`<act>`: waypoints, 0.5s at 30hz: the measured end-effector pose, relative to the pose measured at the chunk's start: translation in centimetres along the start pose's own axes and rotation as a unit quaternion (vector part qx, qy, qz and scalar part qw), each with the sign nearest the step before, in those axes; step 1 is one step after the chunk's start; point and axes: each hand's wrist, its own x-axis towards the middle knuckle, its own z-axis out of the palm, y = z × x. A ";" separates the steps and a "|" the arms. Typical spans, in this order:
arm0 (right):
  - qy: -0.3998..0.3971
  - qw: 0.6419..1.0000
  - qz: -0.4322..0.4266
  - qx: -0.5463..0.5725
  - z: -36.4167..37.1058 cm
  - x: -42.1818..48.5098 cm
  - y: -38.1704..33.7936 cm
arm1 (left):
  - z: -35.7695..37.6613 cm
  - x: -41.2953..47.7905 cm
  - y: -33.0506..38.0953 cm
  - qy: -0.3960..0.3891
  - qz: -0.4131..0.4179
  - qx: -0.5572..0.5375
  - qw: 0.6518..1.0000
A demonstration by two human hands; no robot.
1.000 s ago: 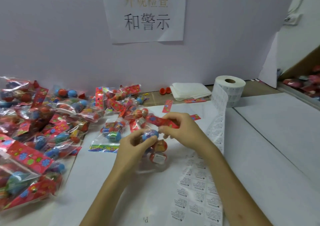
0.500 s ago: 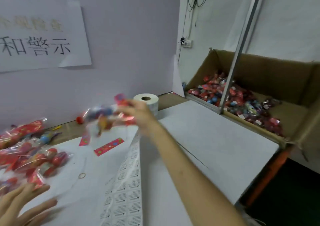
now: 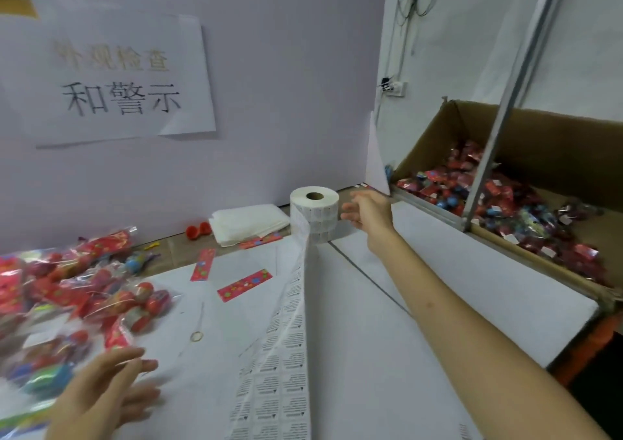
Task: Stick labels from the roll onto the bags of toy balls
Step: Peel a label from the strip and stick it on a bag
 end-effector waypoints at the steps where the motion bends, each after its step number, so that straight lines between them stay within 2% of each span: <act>1: -0.033 0.999 -0.020 -0.016 1.4 -1.0 -0.5 | -0.2 -0.3 0.2 0.002 0.024 0.005 1.000; 4: -0.163 0.978 -0.100 -0.083 6.2 -4.3 -1.8 | -0.9 -0.7 0.4 0.012 0.042 0.019 0.999; 7: -0.272 0.932 -0.163 -0.175 10.9 -7.4 -2.3 | -0.9 -0.7 0.2 0.013 0.048 0.012 0.999; 10: -0.341 0.879 -0.205 -0.261 15.2 -9.5 -0.8 | -0.8 -1.0 0.3 0.016 0.045 -0.007 0.999; 13: -0.409 0.812 -0.219 -0.354 19.2 -11.3 1.7 | -1.0 -1.2 0.4 0.024 0.036 -0.041 0.998; 15: -0.426 0.772 -0.222 -0.417 21.4 -12.4 3.5 | -1.0 -1.3 0.6 0.025 0.026 -0.062 0.997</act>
